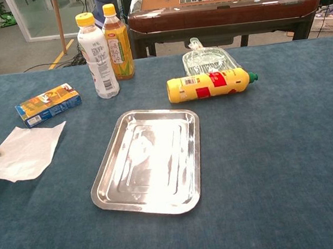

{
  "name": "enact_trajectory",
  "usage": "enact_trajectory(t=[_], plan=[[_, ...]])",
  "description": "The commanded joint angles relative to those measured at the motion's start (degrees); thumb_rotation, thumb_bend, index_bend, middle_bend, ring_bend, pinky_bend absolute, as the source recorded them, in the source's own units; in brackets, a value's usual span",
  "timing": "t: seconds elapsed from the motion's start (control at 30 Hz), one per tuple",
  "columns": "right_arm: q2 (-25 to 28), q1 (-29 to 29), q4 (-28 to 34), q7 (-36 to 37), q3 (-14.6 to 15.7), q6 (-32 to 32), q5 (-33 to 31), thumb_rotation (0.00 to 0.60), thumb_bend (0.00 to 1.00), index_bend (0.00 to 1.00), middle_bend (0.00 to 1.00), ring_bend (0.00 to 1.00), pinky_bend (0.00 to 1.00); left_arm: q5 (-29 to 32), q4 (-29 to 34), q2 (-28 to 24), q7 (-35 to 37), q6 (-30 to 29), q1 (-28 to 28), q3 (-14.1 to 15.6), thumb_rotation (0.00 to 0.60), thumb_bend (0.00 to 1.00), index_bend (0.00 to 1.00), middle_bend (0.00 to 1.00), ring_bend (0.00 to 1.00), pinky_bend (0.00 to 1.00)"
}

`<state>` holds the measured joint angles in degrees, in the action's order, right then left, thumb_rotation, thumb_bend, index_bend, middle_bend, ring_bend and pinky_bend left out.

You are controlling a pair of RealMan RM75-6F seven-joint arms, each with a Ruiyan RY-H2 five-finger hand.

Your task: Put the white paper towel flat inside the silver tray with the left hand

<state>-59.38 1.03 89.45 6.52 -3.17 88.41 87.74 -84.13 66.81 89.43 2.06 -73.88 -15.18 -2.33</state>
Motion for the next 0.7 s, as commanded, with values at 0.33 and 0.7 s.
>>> enact_trajectory(t=[0.33, 0.7], plan=[[0.0, 0.0, -0.1, 0.1, -0.1, 0.1, -0.1, 0.600, 0.26, 0.17, 0.26, 0.10, 0.18, -0.6, 2.4, -0.7, 2.2, 0.0, -1.7, -1.3, 0.600, 0.43, 0.60, 0.31, 0.22, 0.07], [-0.2, 0.1, 0.0, -0.1, -0.1, -0.2, -0.1, 0.600, 0.26, 0.17, 0.26, 0.10, 0.18, 1.1, 15.0, -4.0, 6.2, 5.8, -7.2, -5.1, 0.600, 0.43, 0.59, 0.38, 0.24, 0.09]])
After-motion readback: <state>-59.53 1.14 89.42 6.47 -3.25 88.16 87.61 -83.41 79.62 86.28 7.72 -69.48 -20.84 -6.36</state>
